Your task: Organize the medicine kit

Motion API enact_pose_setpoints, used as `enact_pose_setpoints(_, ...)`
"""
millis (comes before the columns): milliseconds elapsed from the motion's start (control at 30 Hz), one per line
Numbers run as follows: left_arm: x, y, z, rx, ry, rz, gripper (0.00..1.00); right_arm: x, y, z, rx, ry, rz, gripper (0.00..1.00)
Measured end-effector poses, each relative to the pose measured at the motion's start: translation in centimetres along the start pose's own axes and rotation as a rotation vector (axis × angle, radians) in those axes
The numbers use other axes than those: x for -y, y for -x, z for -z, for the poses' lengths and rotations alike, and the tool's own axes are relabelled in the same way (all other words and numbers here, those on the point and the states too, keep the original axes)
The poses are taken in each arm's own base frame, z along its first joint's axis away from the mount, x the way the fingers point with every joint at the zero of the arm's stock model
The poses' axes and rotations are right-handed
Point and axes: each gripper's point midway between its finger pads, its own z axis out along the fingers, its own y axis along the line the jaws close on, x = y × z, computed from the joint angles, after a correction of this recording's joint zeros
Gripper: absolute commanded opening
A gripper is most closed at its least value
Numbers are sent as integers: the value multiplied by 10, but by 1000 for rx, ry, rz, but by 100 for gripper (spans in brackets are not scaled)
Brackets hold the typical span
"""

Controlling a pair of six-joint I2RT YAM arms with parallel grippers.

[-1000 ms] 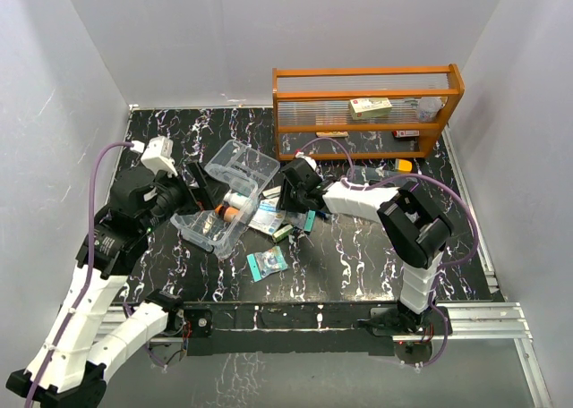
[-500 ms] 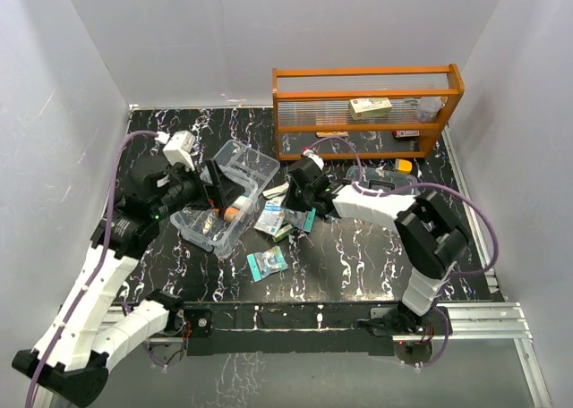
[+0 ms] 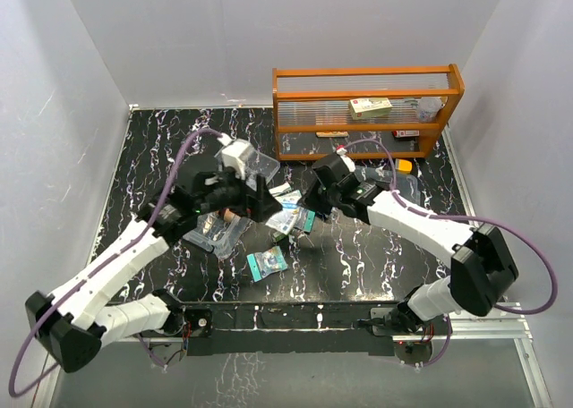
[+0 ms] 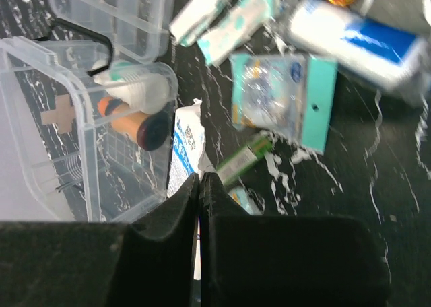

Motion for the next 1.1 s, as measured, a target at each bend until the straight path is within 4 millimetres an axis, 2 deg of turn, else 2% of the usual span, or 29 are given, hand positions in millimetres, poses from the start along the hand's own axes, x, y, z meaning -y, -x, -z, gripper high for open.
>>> enact_pose_setpoints(100, 9, -21, -25, -71, 5, -77, 85, 14, -8, 13, -28, -55, -75, 0)
enact_pose_setpoints(200, 8, -42, -47, -138, 41, -135, 81, 24, -14, 22, -45, -106, -141, 0)
enact_pose_setpoints(367, 11, -65, -72, -199, 67, -189, 73, 38, -24, 31, -76, -173, -242, 0)
enact_pose_setpoints(533, 12, -84, -90, -243, 82, -207, 67, 37, -35, 34, -130, -189, -329, 0)
enact_pose_setpoints(767, 12, -89, -93, -234, 74, -213, 64, 32, -48, 38, -205, -203, -433, 0)
enact_pose_setpoints(1100, 0, -124, -73, -257, 25, -348, 71, 44, -69, 35, -328, -252, -531, 0)
